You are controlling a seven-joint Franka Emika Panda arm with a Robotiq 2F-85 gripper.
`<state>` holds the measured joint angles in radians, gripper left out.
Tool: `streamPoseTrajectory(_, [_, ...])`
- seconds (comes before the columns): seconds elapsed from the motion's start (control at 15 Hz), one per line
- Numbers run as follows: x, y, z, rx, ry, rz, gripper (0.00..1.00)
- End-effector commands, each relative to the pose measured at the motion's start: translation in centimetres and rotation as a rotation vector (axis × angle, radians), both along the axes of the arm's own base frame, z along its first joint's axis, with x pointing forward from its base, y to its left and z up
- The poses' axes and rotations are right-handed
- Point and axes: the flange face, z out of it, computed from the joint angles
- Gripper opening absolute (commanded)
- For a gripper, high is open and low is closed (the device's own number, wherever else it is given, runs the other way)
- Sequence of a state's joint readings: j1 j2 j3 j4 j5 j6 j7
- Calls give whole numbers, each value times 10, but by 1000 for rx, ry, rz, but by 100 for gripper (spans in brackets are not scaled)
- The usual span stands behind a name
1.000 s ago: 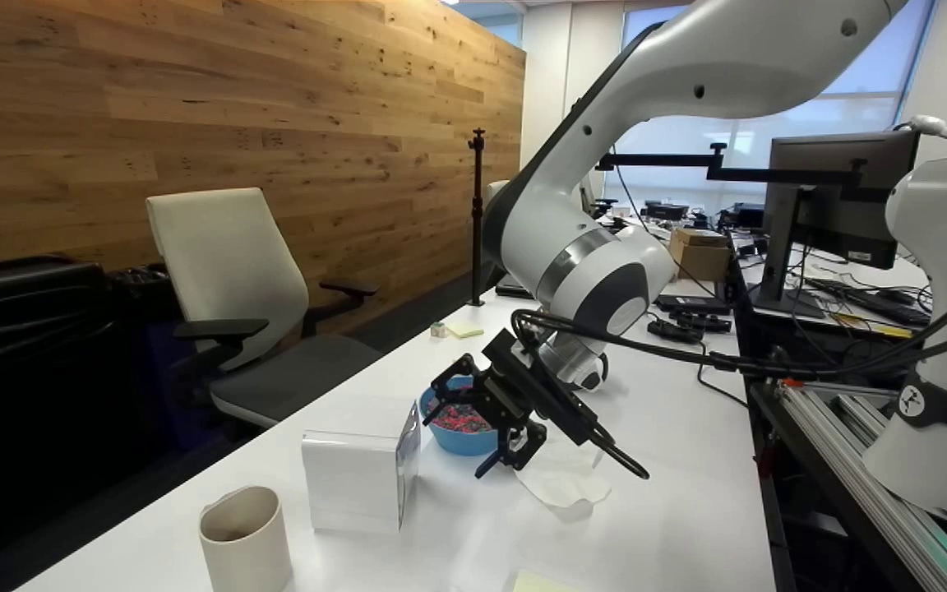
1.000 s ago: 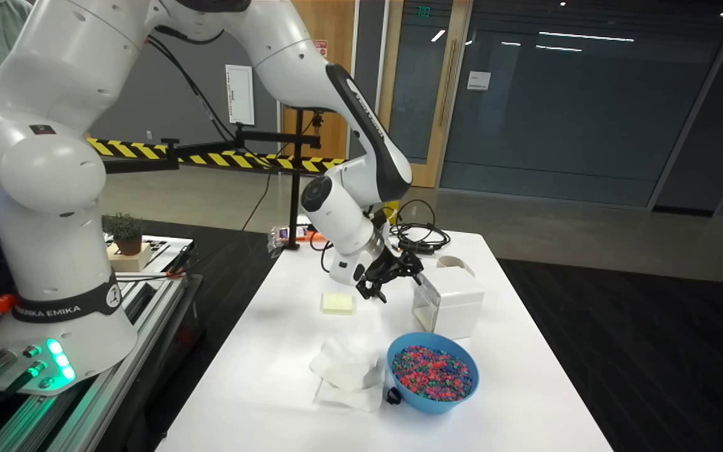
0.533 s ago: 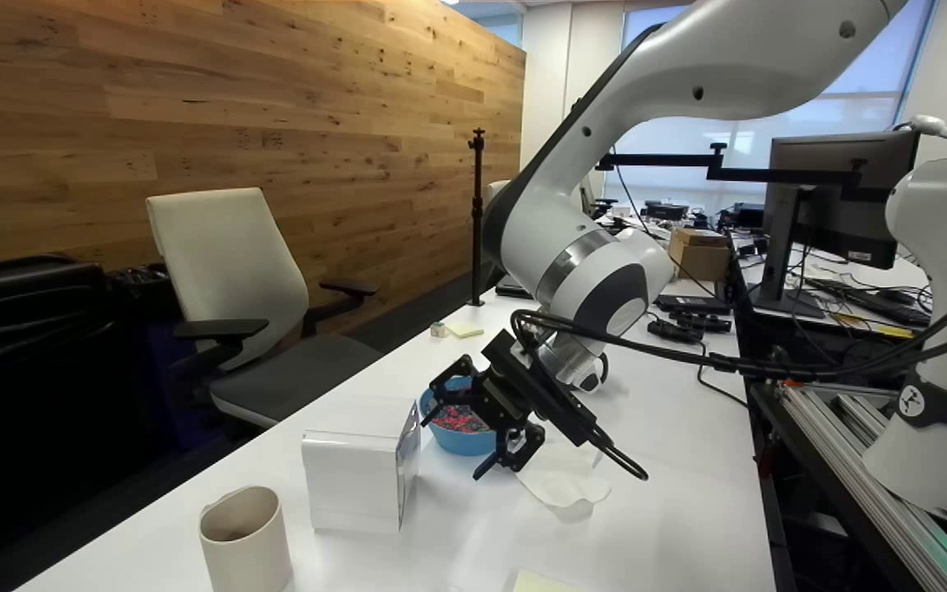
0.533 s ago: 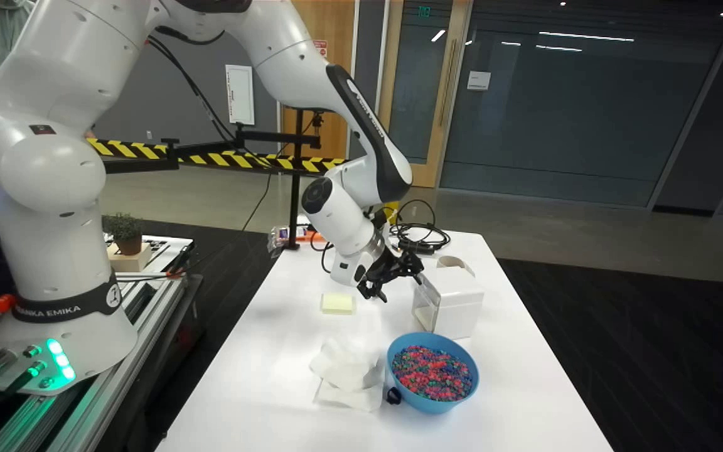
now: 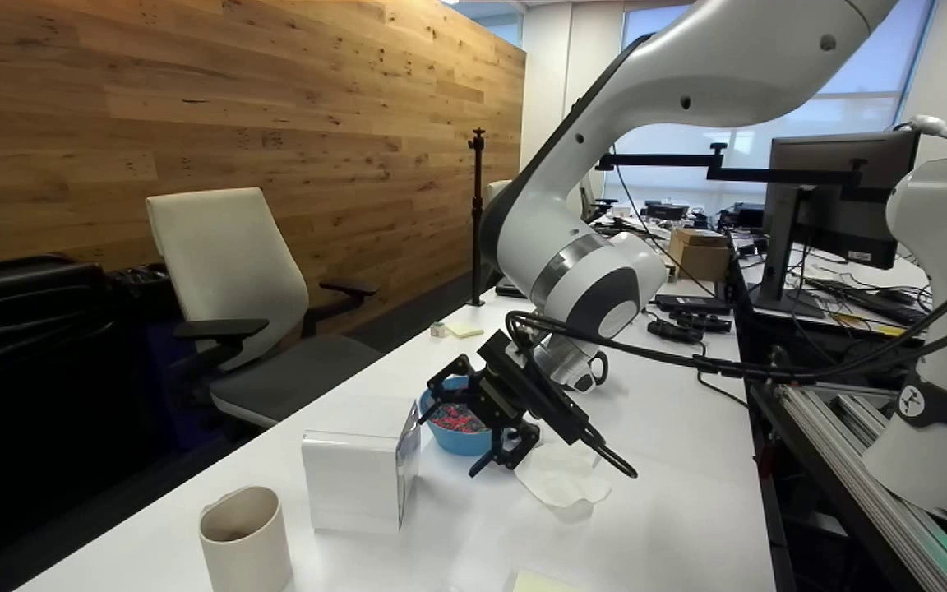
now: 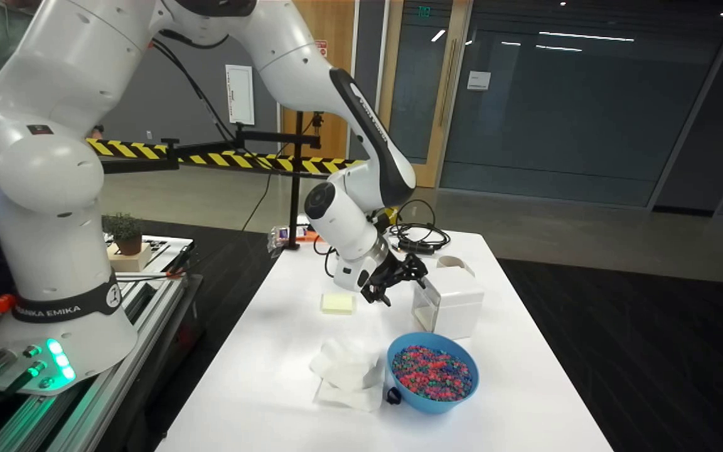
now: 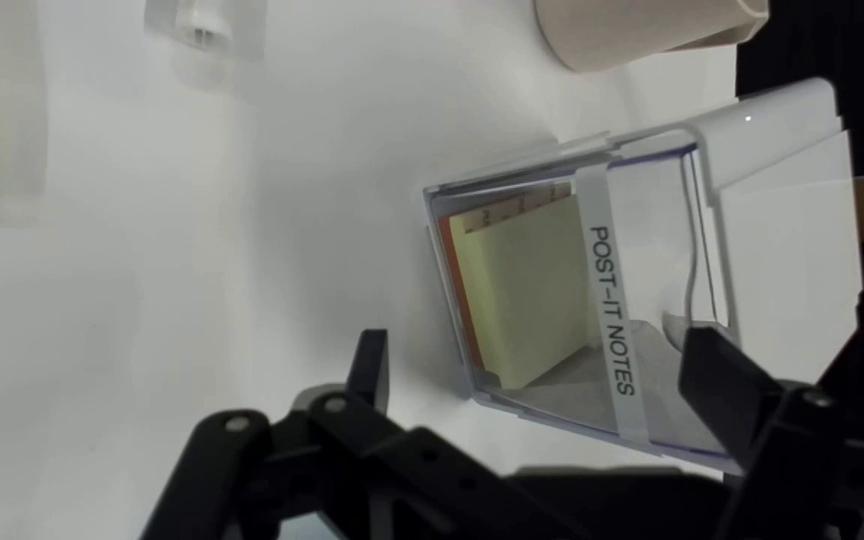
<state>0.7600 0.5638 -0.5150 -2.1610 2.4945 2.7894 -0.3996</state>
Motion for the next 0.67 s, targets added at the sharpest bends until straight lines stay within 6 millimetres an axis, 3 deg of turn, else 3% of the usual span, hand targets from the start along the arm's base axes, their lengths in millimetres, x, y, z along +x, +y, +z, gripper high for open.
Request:
streamPoseTrajectory(0.0, [8,-1,6,18,-26,-3,100])
streamPoseTrajectory(0.6, [14,2,-12,37,-9,5,100])
